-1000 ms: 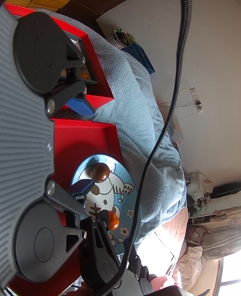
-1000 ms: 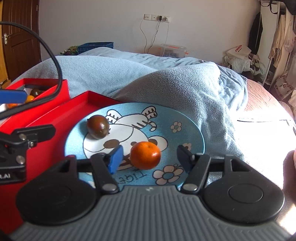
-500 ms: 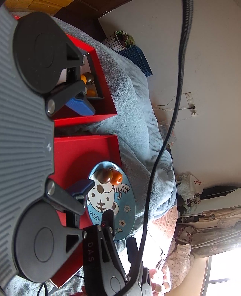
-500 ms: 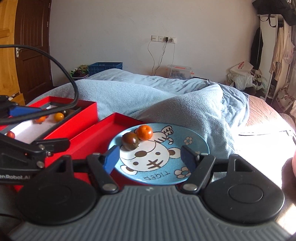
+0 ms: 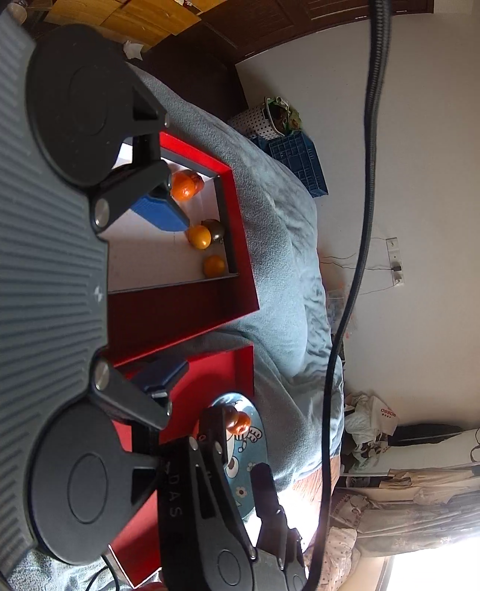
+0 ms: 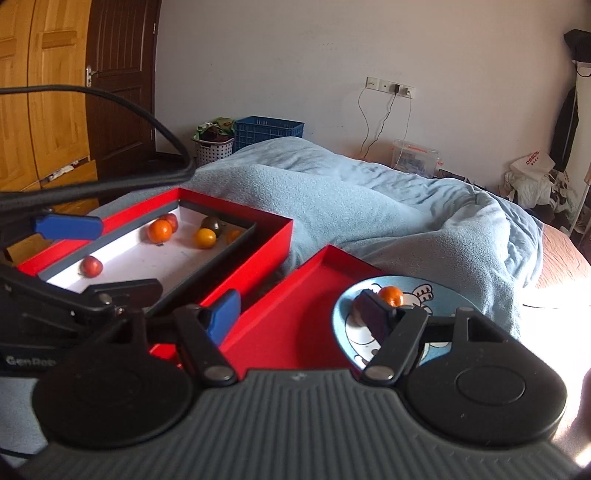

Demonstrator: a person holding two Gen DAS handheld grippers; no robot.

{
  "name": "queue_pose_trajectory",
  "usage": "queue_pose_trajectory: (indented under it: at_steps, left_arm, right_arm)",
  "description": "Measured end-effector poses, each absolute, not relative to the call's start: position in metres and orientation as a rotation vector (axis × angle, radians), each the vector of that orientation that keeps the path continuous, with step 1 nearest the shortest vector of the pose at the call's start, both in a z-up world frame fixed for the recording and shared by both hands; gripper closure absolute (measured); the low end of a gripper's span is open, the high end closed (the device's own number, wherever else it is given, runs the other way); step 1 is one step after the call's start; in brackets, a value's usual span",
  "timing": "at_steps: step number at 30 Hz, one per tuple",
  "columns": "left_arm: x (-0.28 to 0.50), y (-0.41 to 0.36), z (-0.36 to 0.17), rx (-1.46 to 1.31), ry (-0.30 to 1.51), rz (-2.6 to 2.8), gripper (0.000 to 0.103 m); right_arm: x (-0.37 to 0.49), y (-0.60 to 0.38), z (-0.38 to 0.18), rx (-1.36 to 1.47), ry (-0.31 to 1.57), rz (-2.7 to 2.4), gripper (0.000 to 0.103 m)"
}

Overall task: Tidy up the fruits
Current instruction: 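Move both open tools back over the white fruit tray, then grasp another tangerine in the tray with the right tool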

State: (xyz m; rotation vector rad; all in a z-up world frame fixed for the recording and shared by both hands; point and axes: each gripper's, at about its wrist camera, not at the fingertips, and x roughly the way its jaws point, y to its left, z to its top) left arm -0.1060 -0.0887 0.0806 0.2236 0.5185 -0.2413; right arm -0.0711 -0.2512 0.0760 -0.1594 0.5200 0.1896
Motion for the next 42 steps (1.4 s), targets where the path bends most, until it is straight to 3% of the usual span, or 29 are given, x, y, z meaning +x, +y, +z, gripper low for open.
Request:
queue_pose_trajectory:
  at_steps: [13, 26, 33, 42]
  left_arm:
    - [-0.092, 0.005, 0.078, 0.117, 0.509, -0.025, 0.024]
    - [-0.088, 0.039, 0.048, 0.074, 0.502, 0.031, 0.024]
    - [-0.089, 0.030, 0.040, 0.091, 0.483, 0.014, 0.024]
    - [-0.082, 0.027, 0.039, 0.092, 0.502, -0.024, 0.024]
  right_arm:
    - [-0.024, -0.164, 0.089, -0.157, 0.496, 0.268, 0.029]
    - [0.031, -0.100, 0.069, -0.284, 0.539, 0.502, 0.030]
    - [0.078, -0.074, 0.041, -0.335, 0.674, 0.582, 0.046]
    - [0.136, -0.048, 0.016, -0.347, 0.806, 0.610, 0.046]
